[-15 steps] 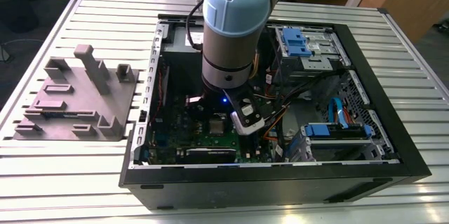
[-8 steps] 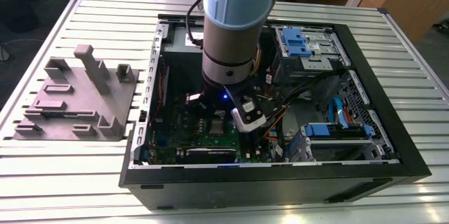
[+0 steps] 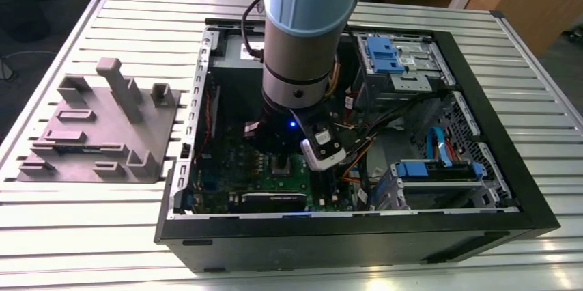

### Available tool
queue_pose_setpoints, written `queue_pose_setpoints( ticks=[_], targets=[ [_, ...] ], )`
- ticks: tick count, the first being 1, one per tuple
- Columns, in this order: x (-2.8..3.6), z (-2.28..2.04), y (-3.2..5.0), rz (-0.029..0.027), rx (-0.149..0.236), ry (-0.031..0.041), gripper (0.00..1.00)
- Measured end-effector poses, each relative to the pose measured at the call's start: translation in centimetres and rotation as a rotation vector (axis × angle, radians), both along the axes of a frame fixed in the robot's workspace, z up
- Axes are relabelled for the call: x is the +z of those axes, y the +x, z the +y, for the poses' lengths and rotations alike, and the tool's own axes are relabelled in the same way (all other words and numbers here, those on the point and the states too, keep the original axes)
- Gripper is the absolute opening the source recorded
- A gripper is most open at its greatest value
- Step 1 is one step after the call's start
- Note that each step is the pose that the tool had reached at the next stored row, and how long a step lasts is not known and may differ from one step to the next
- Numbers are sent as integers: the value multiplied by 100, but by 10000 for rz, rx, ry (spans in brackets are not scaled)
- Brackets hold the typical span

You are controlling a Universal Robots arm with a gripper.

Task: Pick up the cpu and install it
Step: 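Place the cpu into insertion slot, then close the cpu cover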

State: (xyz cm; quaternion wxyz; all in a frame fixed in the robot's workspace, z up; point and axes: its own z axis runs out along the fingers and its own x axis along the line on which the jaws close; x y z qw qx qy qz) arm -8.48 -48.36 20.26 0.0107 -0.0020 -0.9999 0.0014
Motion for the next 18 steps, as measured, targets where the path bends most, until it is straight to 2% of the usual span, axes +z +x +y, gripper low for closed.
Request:
queue_pose_setpoints(
  ticks=[13, 18],
  targets=[
    [0, 0, 0, 9, 0, 1, 10],
    [22, -1, 0, 10, 0, -2, 10]
  ],
)
